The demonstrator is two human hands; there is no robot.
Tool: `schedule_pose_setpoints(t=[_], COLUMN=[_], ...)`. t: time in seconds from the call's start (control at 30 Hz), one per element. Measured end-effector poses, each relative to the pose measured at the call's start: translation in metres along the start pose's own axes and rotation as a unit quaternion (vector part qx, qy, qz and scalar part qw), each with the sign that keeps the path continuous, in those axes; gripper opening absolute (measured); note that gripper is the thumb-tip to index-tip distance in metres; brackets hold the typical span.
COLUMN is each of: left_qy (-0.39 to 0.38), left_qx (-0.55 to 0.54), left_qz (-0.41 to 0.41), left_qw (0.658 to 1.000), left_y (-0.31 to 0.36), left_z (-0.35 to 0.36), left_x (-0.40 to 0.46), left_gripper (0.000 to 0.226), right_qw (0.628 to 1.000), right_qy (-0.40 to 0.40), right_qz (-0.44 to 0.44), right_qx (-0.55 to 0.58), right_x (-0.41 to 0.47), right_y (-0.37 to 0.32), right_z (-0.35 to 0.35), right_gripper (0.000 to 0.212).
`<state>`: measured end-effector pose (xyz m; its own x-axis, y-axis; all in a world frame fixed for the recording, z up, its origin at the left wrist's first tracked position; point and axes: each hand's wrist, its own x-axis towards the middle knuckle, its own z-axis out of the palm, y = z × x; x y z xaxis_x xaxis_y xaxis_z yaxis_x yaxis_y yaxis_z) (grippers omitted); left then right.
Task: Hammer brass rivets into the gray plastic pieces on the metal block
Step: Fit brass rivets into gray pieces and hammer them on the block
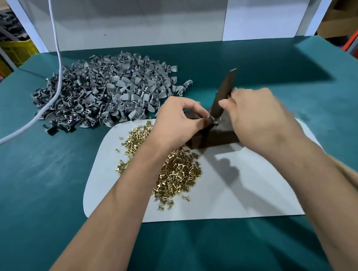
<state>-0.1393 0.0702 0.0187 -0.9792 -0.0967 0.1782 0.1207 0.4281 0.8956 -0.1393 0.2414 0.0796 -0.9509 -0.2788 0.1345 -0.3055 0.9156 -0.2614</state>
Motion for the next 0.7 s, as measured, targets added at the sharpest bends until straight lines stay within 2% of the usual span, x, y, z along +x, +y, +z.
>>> schedule_pose_setpoints(t=[0.07,0.17,0.2,0.27,0.33,0.37,0.47,0.5,0.6,0.63,0.7], left_qy=[0.007,0.014,0.01,0.001,0.004,0.009,0.014,0.014,0.011,0.011,0.012], left_qx=[0.01,0.017,0.013,0.001,0.004,0.01,0.022,0.021,0.004,0.003,0.008], left_qz=[0.007,0.008,0.006,0.0,-0.001,0.002,0.009,0.008,0.003,0.0,-0.006], left_qw=[1.0,1.0,1.0,1.0,1.0,1.0,1.0,1.0,1.0,1.0,1.0], left_y=[0.0,-0.001,-0.002,-0.002,-0.002,-0.001,-0.002,-0.003,0.0,0.001,0.001], left_z=[0.0,0.0,-0.001,0.0,0.0,0.001,0.0,0.0,0.001,0.001,0.0], left_x=[0.0,0.001,0.002,0.001,0.001,0.0,0.001,0.001,0.0,0.0,0.0], left_gripper=[0.008,0.01,0.012,0.016,0.011,0.01,0.009,0.009,0.009,0.01,0.013], right_qw=[1.0,0.99,0.992,0.999,1.0,1.0,0.983,0.985,0.999,1.0,0.999], right_qy=[0.021,0.127,0.11,0.018,-0.004,0.017,0.165,0.149,0.005,-0.007,0.033], right_qz=[-0.001,-0.005,-0.006,0.005,0.004,-0.001,-0.001,-0.003,0.022,0.021,0.012], right_qx=[-0.007,0.058,0.063,0.026,-0.005,-0.009,0.077,0.085,0.025,0.009,-0.005], right_x=[0.003,0.0,0.0,0.001,0.005,0.006,0.003,0.003,0.001,0.003,0.006], right_y=[0.0,-0.002,-0.003,-0.001,0.001,0.002,0.0,-0.002,0.003,0.006,0.01], right_z=[-0.007,-0.004,0.0,0.005,-0.005,-0.011,-0.012,-0.007,0.006,0.002,-0.006], right_gripper=[0.03,0.031,0.029,0.026,0.029,0.031,0.034,0.034,0.027,0.028,0.03])
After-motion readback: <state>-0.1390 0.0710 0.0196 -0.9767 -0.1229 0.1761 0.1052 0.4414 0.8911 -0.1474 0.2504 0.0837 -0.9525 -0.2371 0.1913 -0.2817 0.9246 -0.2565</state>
